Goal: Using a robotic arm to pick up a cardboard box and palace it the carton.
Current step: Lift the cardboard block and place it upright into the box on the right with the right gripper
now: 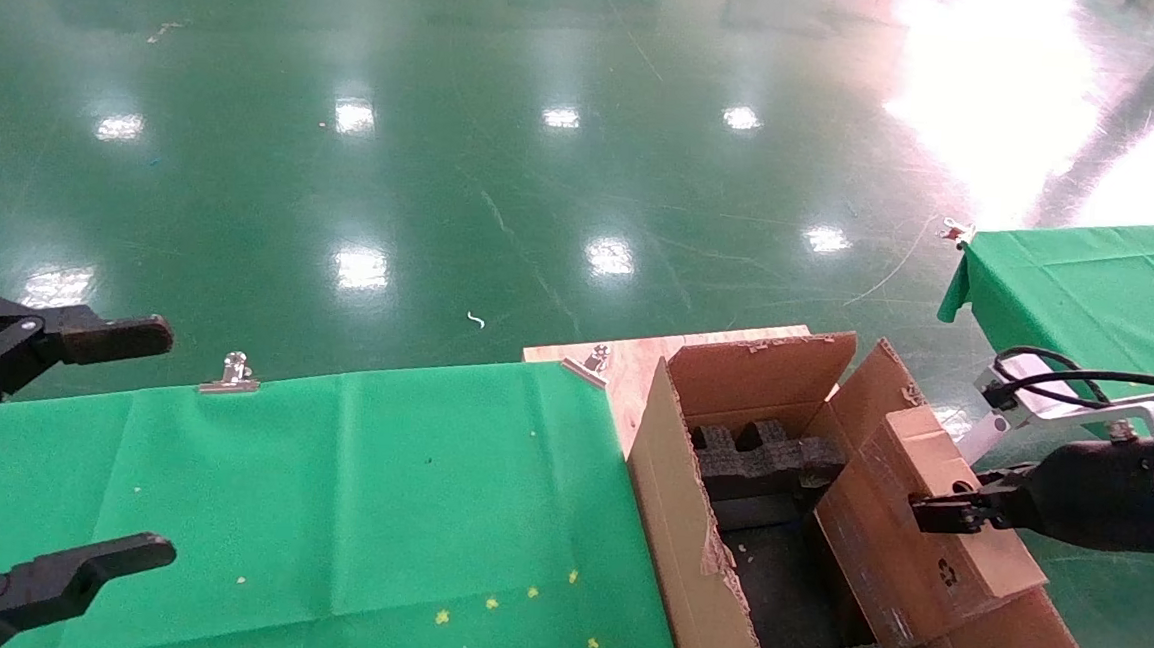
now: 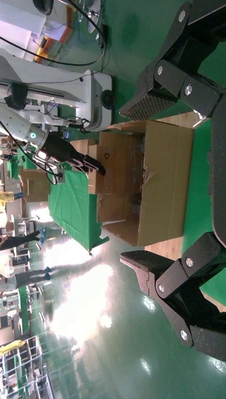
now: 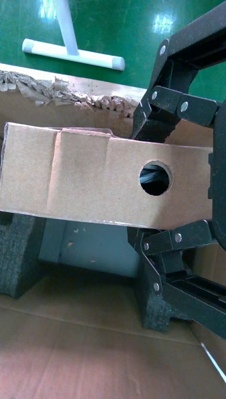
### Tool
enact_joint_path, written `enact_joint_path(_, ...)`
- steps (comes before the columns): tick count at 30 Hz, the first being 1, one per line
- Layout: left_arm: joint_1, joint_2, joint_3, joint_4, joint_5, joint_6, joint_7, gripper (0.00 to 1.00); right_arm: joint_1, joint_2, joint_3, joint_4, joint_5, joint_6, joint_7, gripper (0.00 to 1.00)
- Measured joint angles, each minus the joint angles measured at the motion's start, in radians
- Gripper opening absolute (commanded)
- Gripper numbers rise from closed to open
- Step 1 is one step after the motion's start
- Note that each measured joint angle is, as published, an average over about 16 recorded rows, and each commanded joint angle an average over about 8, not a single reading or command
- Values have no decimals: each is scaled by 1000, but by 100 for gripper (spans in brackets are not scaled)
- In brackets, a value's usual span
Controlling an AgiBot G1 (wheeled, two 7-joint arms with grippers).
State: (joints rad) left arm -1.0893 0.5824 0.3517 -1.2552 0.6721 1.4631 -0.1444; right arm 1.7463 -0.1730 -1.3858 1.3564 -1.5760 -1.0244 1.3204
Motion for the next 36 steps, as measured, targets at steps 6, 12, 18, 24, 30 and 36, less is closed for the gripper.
enact_joint_path(6, 0, 0, 0, 0, 0, 0, 0, 100, -1, -15, -3, -1, -47, 22, 46, 0)
enact_joint_path(12, 0, 0, 0, 0, 0, 0, 0, 100, -2, -24, -7, -1, -96, 46, 96, 0)
enact_joint_path(18, 0, 0, 0, 0, 0, 0, 0, 100, -10, -36, -14, 0, -136, 61, 148, 0)
enact_joint_path(24, 0, 0, 0, 0, 0, 0, 0, 100, -27, -56, -28, 0, -170, 72, 198, 0)
enact_joint_path(30, 0, 0, 0, 0, 0, 0, 0, 100, -49, -80, -44, 0, -201, 87, 248, 0)
enact_joint_path(36, 0, 0, 0, 0, 0, 0, 0, 100, -77, -105, -61, -2, -240, 114, 300, 0)
